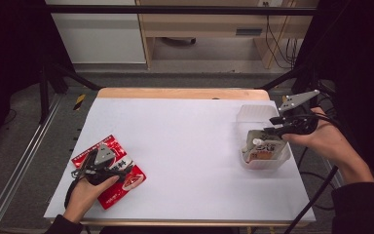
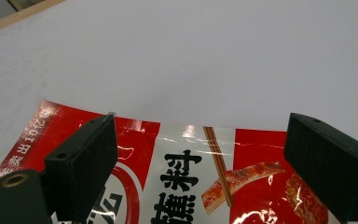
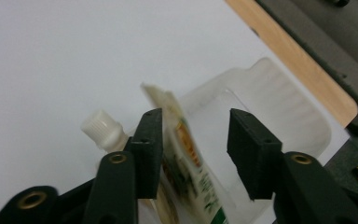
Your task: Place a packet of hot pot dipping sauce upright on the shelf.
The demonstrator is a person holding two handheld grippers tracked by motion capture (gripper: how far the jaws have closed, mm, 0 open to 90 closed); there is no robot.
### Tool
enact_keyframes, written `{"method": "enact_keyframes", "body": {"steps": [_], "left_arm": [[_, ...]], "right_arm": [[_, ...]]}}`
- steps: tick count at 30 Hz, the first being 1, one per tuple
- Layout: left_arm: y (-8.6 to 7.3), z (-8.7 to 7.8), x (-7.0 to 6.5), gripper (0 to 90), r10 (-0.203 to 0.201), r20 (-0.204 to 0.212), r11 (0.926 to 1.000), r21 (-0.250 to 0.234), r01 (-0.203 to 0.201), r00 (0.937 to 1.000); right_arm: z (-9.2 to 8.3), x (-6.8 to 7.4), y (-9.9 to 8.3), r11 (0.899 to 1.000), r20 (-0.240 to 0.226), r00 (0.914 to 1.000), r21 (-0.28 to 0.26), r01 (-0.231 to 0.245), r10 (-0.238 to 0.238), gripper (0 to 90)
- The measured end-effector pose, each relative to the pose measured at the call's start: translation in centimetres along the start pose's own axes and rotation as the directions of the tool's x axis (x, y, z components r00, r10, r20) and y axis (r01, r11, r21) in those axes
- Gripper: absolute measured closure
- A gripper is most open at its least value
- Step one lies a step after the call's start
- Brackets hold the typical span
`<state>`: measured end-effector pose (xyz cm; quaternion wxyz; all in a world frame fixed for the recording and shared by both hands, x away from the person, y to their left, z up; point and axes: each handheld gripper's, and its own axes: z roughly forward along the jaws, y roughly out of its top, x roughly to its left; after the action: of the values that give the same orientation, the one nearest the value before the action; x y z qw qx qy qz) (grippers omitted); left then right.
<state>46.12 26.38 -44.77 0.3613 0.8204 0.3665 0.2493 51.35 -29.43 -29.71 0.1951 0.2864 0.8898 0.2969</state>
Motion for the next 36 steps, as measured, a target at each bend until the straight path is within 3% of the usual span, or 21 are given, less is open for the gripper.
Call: {"method": "enact_keyframes", "body": {"steps": [4, 16, 24, 36], "left_arm": [[-0.1, 0.0, 0.1, 9.6, -0.003, -0.005, 1.0000, 0.003, 0.003, 1.0000], [0.0, -0.1, 0.1, 9.5, 0.010, -0.018, 1.0000, 0.000, -0.010, 0.9998], [-0.1, -0.4, 0.5, 8.7, 0.001, -0.017, 0.9999, -0.014, -0.001, 0.9999], [-0.3, -1.1, 1.5, 7.0, -0.016, -0.028, 0.9996, -0.023, 0.015, 0.9995]], "right_arm": [[0.0, 1.7, 1.2, 0.999, 0.048, 0.9986, -0.045, 0.025, -0.023, 40.1], [1.0, 5.2, 3.6, 0.995, 0.059, 0.9960, -0.068, 0.071, -0.067, 26.5], [1.9, 7.4, 4.5, 0.994, 0.063, 0.9959, -0.088, 0.070, -0.065, 21.4], [4.7, 12.5, 5.0, 0.992, 0.066, 0.9969, -0.116, 0.051, -0.043, 18.4]]}}
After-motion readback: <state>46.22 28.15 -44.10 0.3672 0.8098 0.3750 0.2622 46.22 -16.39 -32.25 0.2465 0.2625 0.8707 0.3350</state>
